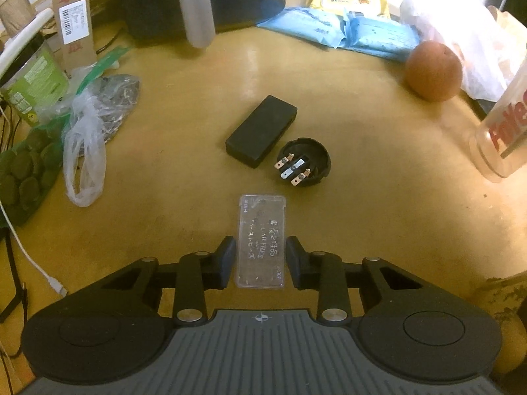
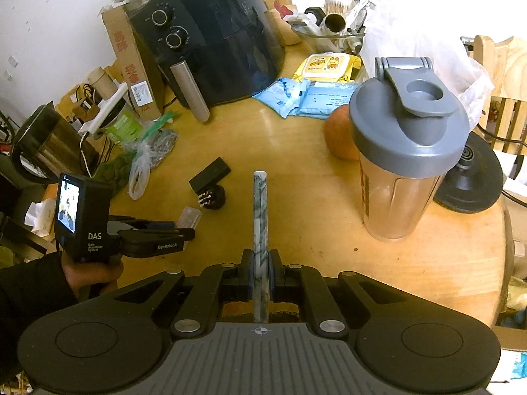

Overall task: Organize rigid objects
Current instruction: 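Grasp the clear plastic case with the left gripper while the right gripper holds the stick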

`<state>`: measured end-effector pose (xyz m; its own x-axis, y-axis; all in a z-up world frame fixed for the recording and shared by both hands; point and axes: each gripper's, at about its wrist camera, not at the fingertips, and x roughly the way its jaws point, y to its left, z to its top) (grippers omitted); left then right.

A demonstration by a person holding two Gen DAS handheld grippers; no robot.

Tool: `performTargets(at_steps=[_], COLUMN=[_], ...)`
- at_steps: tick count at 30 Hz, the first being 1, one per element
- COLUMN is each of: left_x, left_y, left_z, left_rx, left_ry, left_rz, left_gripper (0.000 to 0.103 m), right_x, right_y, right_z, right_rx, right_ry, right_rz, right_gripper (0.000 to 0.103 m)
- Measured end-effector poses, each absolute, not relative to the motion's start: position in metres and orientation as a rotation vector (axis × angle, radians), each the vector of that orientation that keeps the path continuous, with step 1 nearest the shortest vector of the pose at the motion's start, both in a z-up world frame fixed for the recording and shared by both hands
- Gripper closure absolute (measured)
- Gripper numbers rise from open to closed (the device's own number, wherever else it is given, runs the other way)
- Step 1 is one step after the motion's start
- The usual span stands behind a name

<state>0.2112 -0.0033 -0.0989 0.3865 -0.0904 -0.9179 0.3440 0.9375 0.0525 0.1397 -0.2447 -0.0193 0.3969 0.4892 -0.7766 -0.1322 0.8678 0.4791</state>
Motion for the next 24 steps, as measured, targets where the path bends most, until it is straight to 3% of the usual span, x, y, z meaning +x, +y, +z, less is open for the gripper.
performTargets(at_steps=[24], left_x=[0.152], left_y=[0.012], left_z=[-0.029], left_rx=[0.091], left_ry=[0.988], left_rz=[-0.243], left_gripper=[0.070], right_x=[0.130], right_y=[-0.242], right_z=[-0.018], right_rx=[0.367], right_ry=[1.103], right_rz=[0.525], right_gripper=[0.092])
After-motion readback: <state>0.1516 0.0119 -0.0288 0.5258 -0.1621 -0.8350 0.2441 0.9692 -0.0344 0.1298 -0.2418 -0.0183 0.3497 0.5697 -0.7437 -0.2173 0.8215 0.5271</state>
